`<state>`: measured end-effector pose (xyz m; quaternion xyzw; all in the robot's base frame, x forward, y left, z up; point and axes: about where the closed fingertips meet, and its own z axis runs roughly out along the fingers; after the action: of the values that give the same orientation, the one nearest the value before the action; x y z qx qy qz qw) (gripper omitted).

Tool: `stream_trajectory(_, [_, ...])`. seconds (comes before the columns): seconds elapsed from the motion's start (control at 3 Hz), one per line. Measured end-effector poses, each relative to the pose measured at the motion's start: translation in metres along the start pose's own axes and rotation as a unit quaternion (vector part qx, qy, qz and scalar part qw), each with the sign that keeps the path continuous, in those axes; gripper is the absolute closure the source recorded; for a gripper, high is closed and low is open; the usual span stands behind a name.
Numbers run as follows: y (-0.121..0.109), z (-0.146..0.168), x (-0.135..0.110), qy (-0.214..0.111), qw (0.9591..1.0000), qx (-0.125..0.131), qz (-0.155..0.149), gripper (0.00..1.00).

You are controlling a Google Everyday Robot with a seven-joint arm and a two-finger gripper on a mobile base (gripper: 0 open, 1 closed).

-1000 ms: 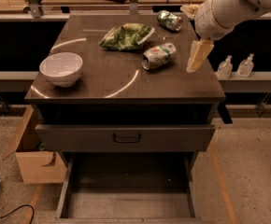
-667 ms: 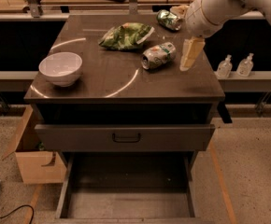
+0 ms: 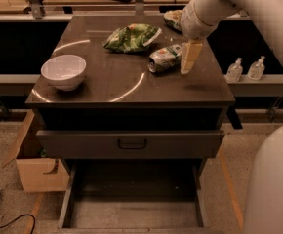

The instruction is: Place 7up can into middle drawer

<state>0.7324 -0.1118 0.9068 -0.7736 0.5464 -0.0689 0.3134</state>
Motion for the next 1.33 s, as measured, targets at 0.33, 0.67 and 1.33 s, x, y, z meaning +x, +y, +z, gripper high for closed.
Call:
stream_trajectory(0.33, [0.001,0.012,0.006,0.007,0.9999,-0.014,-0.007,0.00])
stream_trajectory(0.67, [0.005,0.027,0.012,0.014,0.9994,-0.029,-0.008,0.00])
stream_trajectory(1.33, [0.003,0.050,0.005,0.005,0.9984,-0.050,-0.024,0.00])
